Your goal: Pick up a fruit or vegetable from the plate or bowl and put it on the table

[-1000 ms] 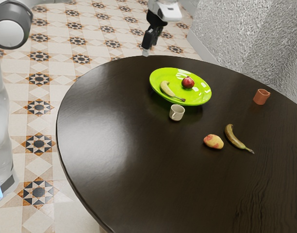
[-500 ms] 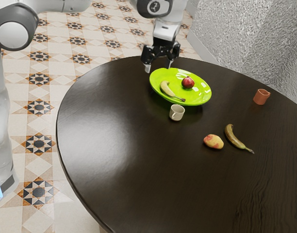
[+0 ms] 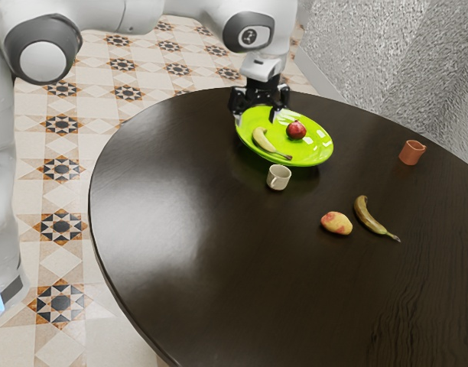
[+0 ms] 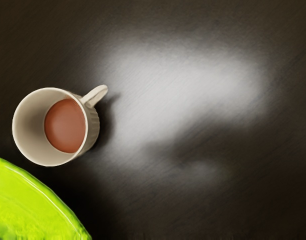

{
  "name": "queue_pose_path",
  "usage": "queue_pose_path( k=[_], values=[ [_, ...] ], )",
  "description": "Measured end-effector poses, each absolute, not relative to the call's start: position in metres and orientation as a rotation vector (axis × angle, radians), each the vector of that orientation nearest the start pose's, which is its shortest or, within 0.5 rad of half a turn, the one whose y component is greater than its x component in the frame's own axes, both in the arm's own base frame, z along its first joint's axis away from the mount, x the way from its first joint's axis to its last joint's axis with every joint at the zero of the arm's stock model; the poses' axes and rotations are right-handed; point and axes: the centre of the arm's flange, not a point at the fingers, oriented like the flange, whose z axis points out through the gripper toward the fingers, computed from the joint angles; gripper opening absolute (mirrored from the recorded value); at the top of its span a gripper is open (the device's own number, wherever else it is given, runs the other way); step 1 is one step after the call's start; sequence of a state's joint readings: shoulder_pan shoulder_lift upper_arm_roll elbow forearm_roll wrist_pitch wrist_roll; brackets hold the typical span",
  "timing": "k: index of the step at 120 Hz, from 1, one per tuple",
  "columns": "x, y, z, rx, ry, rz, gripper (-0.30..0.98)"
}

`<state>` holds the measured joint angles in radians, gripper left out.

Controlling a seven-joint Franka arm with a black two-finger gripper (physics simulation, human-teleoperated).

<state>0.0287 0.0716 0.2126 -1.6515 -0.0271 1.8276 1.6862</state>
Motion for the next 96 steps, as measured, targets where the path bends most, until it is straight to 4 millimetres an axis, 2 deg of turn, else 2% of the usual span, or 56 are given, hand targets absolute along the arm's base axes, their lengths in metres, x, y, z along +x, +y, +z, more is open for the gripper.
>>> queue_pose_path(
  k=[9,16,37,46,59,70,86,96],
  values=[
    [0.575,0.18,0.563,-2.345,1.953,-0.106,0.68],
    [0.573,0.195,0.561,-2.35,1.935,-0.112,0.68],
    [0.588,0.185,0.555,-2.28,1.987,-0.144,0.68],
    [0.588,0.196,0.553,-2.282,1.976,-0.151,0.68],
    [0.589,0.22,0.534,-2.324,1.958,-0.143,0.68],
    [0.597,0.221,0.524,-2.323,1.971,-0.145,0.68],
    [0.607,0.221,0.52,-2.312,1.977,-0.158,0.68],
    [0.614,0.223,0.51,-2.315,1.981,-0.15,0.68]
  ],
)
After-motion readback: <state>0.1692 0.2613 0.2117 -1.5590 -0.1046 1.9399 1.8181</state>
